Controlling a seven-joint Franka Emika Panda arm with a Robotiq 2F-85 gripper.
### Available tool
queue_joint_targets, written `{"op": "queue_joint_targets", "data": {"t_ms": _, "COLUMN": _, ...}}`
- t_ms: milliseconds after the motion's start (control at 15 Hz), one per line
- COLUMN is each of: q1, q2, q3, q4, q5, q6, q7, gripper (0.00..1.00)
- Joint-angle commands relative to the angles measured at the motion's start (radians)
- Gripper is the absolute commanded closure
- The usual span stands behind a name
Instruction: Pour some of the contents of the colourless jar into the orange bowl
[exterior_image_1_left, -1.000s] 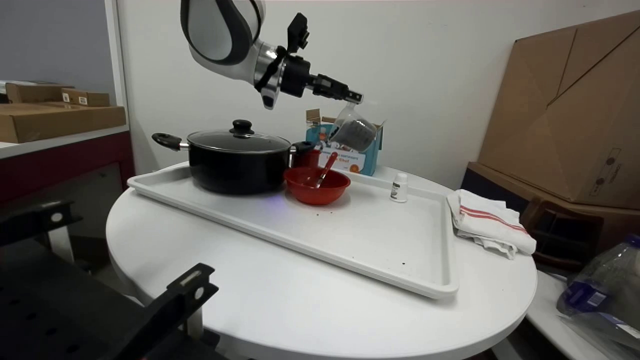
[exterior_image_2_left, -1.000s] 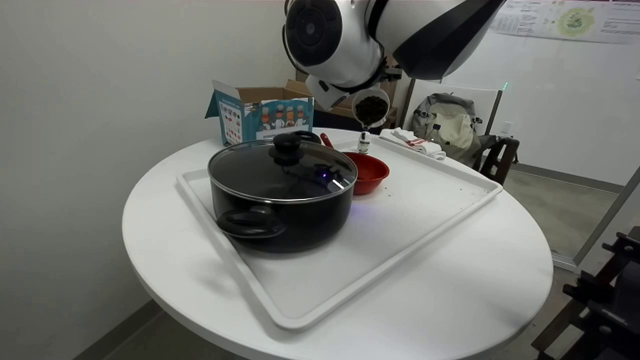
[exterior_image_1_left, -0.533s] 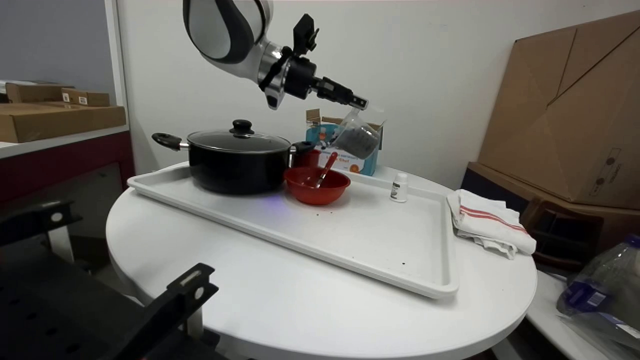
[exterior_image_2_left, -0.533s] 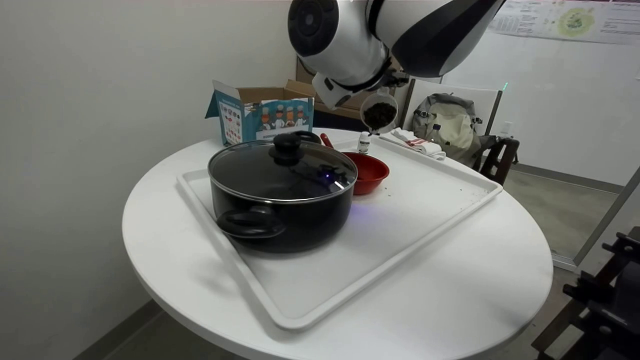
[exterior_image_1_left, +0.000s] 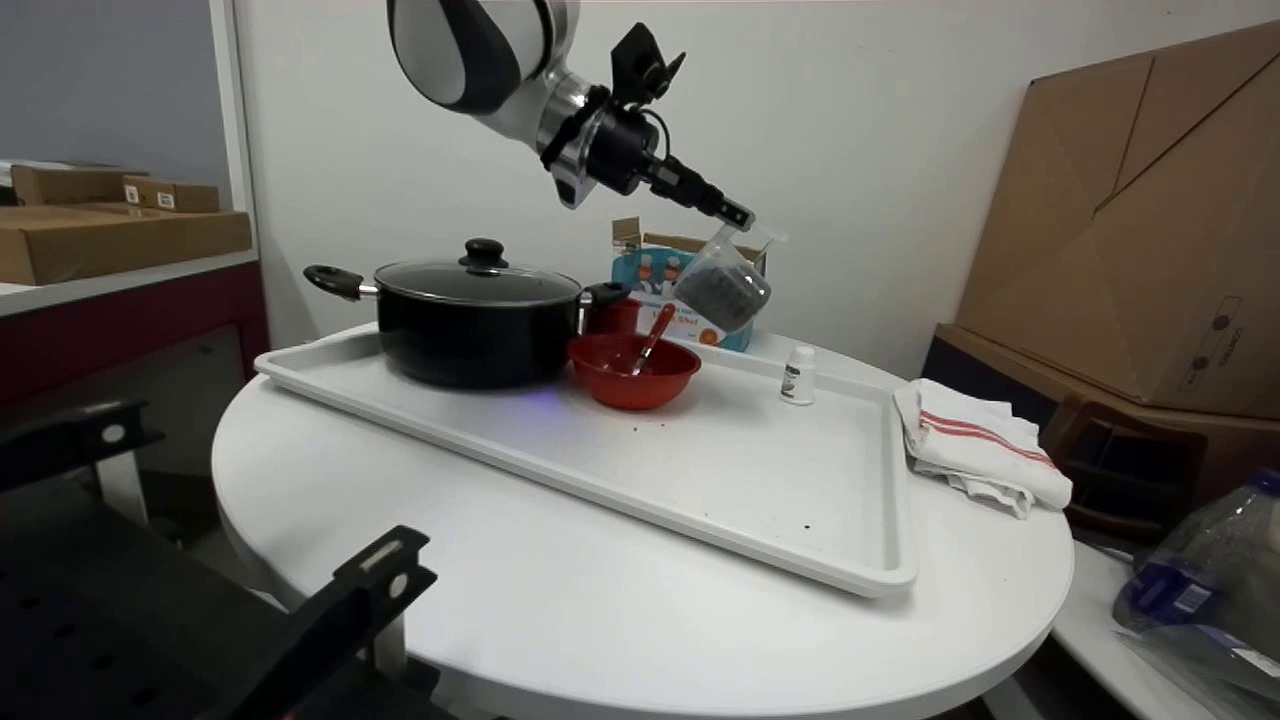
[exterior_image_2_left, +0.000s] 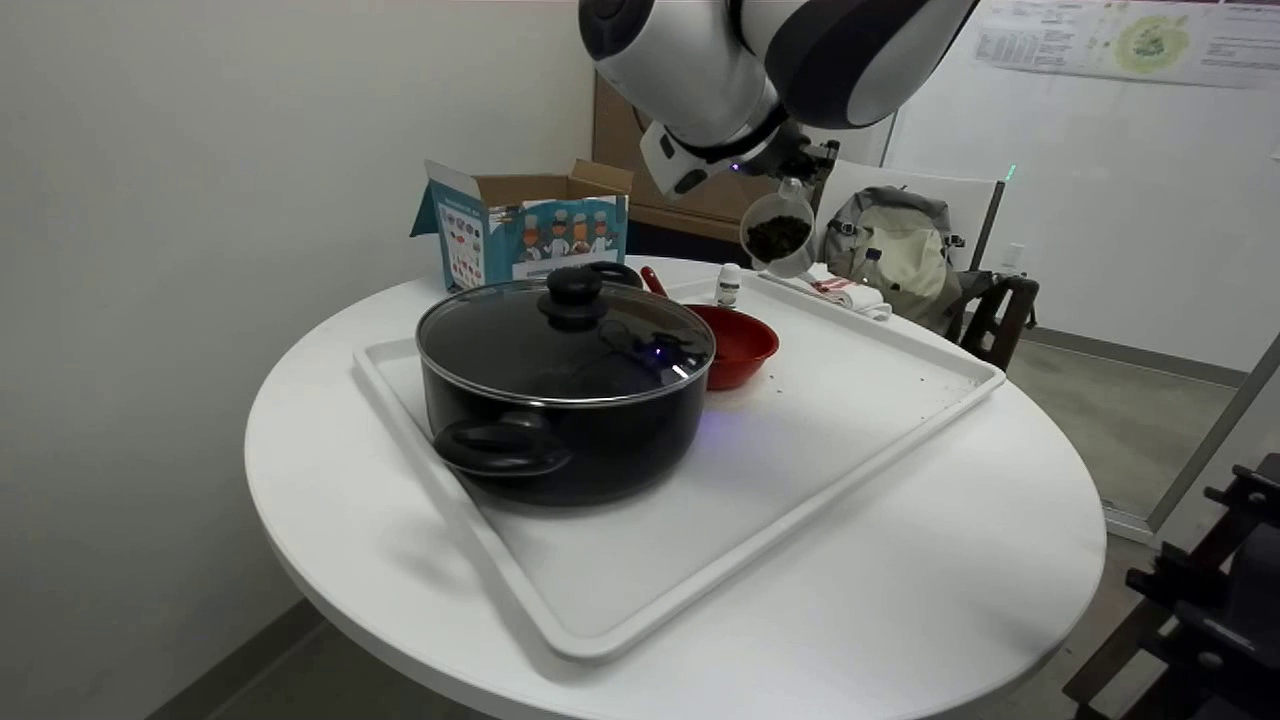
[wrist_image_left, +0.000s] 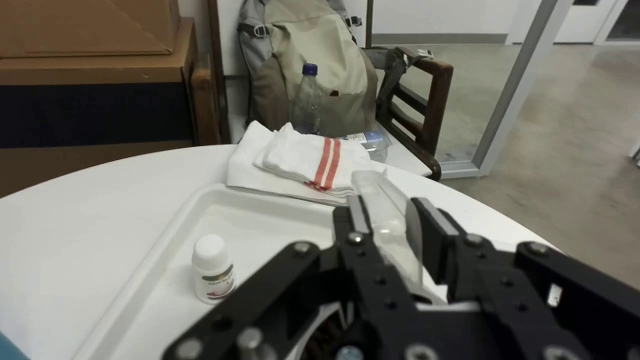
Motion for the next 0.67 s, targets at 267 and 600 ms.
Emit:
{"op": "queue_joint_targets", "data": {"t_ms": 267, "q1": -0.110, "q2": -0.031, "q3": 0.021, "q4": 0.085, "q5": 0.292, "q6": 0.096, "q7": -0.131, "gripper": 0.88}}
{"op": "queue_joint_targets", "data": {"t_ms": 600, "q1": -0.164, "q2": -0.028, "q3": 0.013, "q4": 0.126, "q5": 0.517, "q6": 0.175, "q7": -0.244, "gripper": 0.88}}
